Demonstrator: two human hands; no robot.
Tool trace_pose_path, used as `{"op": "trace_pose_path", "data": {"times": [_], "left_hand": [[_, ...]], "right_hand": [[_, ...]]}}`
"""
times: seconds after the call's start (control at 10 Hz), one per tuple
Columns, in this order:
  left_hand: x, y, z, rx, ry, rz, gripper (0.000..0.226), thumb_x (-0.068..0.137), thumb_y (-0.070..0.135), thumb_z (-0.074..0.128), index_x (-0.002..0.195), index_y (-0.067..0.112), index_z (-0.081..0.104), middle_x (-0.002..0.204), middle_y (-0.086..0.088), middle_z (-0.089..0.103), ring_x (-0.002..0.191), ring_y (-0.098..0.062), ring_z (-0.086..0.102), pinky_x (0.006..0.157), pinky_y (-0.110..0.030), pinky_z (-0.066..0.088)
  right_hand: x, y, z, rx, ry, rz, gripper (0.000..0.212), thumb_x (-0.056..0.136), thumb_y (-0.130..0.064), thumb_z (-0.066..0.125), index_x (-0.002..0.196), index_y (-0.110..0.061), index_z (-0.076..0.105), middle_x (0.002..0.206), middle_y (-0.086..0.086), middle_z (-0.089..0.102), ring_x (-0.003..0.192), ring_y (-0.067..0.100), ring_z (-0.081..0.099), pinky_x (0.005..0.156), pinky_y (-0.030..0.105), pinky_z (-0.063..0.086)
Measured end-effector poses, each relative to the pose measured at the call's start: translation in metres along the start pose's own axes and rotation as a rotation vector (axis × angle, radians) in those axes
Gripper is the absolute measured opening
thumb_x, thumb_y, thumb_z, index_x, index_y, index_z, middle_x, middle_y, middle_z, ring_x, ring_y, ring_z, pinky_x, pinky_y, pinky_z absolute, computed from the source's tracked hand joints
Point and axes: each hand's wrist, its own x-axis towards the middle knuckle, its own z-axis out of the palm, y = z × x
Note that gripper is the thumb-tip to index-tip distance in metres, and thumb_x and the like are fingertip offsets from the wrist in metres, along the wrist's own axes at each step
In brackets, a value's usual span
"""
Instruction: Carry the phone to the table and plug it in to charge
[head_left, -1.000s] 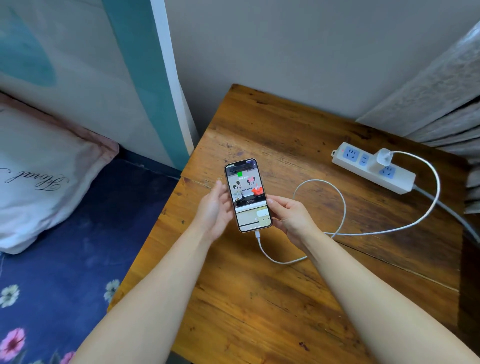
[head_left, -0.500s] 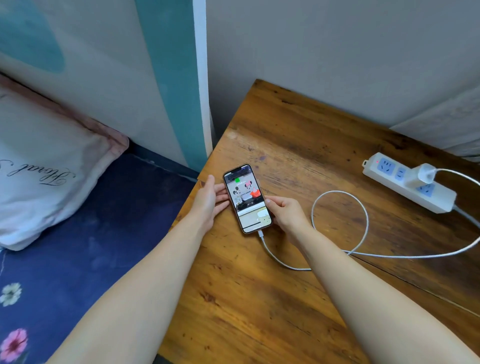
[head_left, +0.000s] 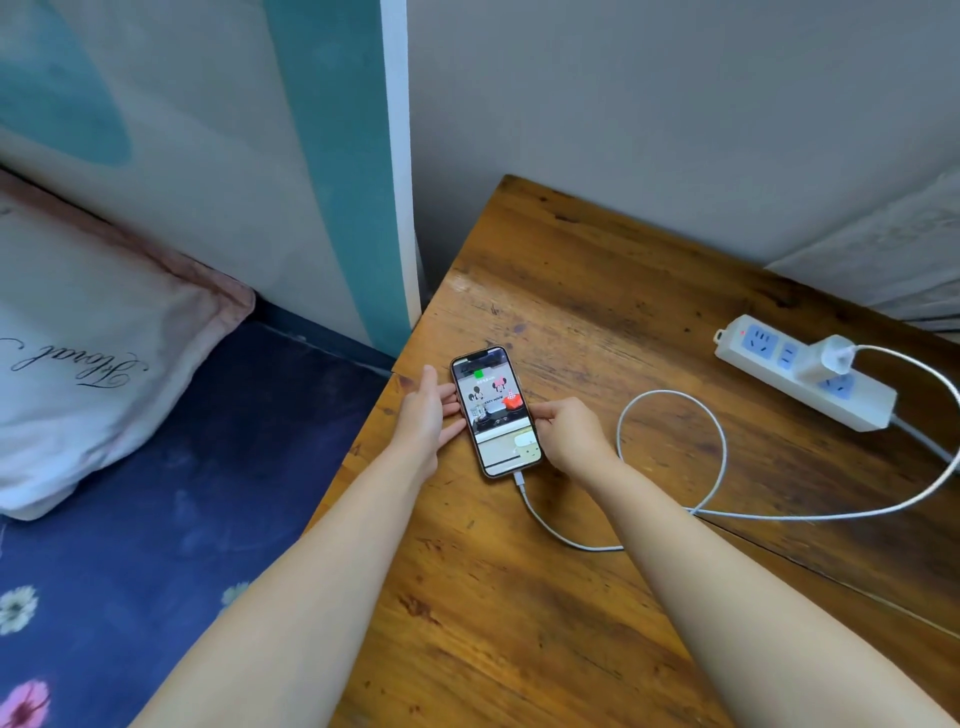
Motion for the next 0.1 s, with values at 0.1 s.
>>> {"op": "trace_pose_path", "data": {"times": [0.1], "left_hand": [[-0.0077,-0.0023,-0.0055,0.017,-0.024,-0.019,0.057,0.096,0.048,0.03,0.127,0.004,0.049,0.128,-0.014,0.055,0.105,-0.02,0.055,0.088,-0.038,0.051]], "right_hand": [[-0.0132,0.0083,-0.0054,-0.119,-0.008,-0.012,0.039,0.093,-0.006,0.038,0.128,-0.012,0.055,0.131,0.016,0.054,0.105,0.029,0.056,0.081,0.031,0.049]]}}
